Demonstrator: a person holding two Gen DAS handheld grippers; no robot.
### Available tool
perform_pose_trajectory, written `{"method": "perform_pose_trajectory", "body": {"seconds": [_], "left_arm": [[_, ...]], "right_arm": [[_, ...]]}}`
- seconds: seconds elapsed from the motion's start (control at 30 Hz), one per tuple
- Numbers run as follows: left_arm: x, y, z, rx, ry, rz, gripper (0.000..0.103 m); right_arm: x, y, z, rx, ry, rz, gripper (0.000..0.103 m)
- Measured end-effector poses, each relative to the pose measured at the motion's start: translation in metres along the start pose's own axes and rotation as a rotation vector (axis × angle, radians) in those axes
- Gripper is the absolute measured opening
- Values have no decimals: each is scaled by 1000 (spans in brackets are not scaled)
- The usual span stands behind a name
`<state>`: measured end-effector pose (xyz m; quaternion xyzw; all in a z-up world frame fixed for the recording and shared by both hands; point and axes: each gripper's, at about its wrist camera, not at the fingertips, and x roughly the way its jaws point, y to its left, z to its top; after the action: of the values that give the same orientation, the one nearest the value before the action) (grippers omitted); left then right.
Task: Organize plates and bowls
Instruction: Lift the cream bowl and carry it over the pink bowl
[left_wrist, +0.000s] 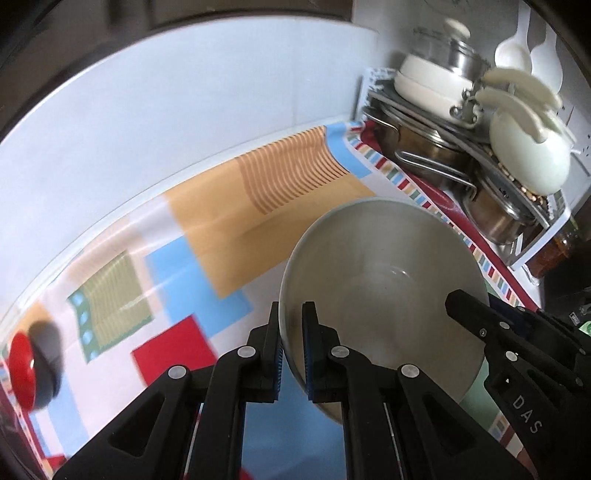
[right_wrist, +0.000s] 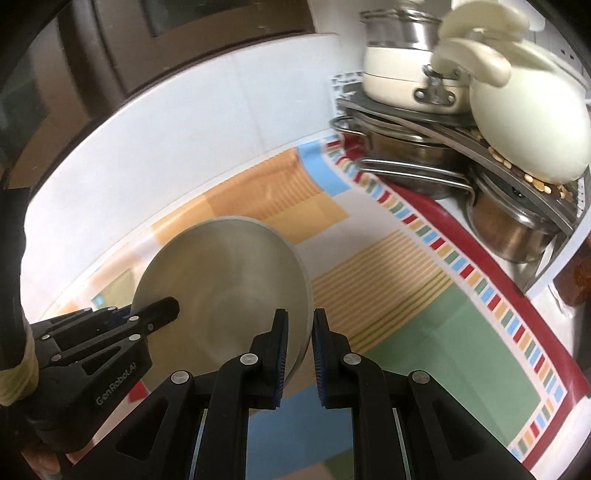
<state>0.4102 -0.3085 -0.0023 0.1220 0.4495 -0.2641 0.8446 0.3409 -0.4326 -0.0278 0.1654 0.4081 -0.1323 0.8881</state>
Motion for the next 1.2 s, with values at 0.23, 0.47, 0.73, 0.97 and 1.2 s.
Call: {"method": "perform_pose_trajectory", "body": {"seconds": [0.23,0.47,0.73,0.97,1.2], "left_arm": [[-47,32,-42,-90,-43,-11,11],[-80,61,-85,-154,-63,2,11],[-105,79,-125,-173,-64,20,11],[-109,82,-152,-160,-32,10,12],[-95,78,-174,-145,35,-7,12]], "right_arm": [[-36,41,-27,-73,-16,24,15],[-59,79,-58,-147,-21,47,15],[-79,109,-89,-188,-7,73,15],[-87,117,-114,-200,24,79,15],[-82,113,-137,-188,83,68,15]]}}
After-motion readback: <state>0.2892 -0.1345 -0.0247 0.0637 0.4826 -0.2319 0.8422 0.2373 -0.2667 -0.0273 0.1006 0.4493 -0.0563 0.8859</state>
